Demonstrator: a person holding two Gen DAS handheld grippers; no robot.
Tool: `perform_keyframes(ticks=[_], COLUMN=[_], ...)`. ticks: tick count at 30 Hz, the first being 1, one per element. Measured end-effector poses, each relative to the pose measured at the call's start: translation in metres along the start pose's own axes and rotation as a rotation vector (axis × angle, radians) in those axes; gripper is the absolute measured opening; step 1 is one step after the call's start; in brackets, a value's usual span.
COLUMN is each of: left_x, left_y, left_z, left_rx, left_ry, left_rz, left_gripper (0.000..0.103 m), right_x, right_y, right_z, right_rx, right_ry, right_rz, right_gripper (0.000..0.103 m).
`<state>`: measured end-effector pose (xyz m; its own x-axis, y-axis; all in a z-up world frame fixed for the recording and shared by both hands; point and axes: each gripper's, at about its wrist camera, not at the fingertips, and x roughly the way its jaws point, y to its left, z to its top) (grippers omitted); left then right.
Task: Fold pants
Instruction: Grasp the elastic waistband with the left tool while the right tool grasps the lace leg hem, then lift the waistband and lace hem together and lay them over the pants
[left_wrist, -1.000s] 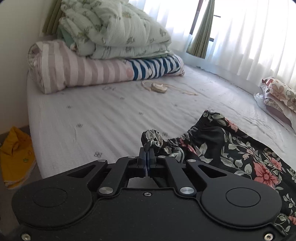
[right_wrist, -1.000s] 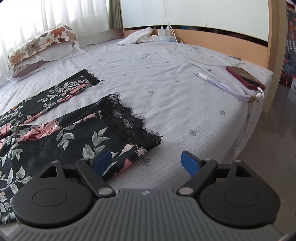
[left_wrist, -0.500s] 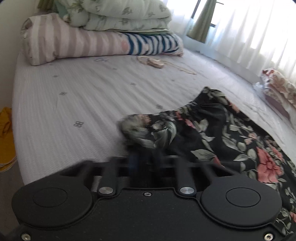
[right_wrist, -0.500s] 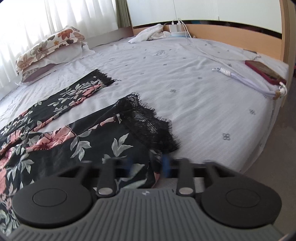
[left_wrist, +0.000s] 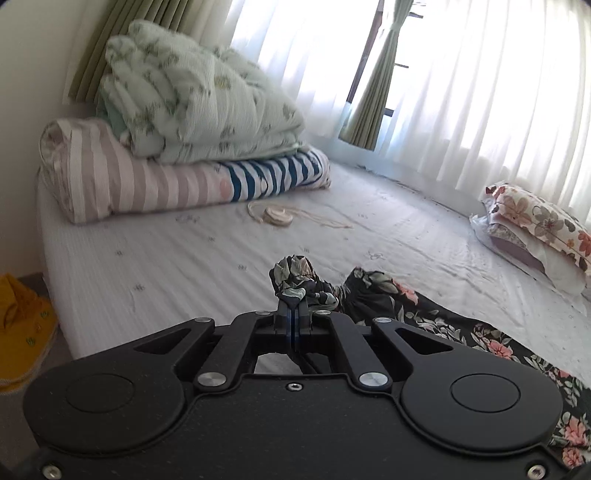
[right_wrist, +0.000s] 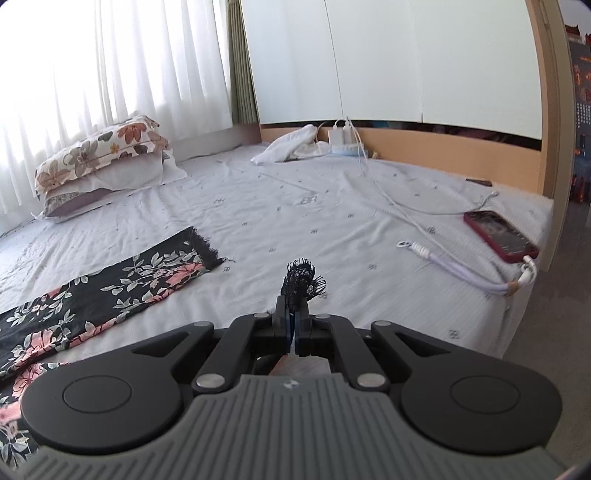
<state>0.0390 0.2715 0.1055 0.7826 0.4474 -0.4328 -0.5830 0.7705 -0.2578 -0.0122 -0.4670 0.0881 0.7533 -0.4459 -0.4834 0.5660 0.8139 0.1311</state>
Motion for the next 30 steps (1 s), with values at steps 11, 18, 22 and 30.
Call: perform_keyframes(ticks=[11,18,22,30], left_x=[0.011,0.014,-0.002,-0.043], left_y=[0.019,0.02,0.007,-0.077], left_z=[-0.048,-0.062,-0.051,-0.057], left_rx=[0.091,0.094,0.136,0.318], left_ry=[0.14,0.177,0.078,0.094], left_rz=[0.123,0.183,0.203,-0.239], left_gripper=[0.002,0.058,0.076,0.025], right_x=[0.021,0.016,-0.001,-0.012], right_y=[-0.024,-0.012,-0.002,0.055], right_z=[-0.037,-0.041,-0.029,-0.034], right_rx=[0.006,-0.104,-0.15,-0.175], right_ry=[0.128,0.156,0.112,0.166], right_rz=[-0.037,-0.078,-0.064,0.216], right_gripper=[0.005,0.072,0.078,0.078])
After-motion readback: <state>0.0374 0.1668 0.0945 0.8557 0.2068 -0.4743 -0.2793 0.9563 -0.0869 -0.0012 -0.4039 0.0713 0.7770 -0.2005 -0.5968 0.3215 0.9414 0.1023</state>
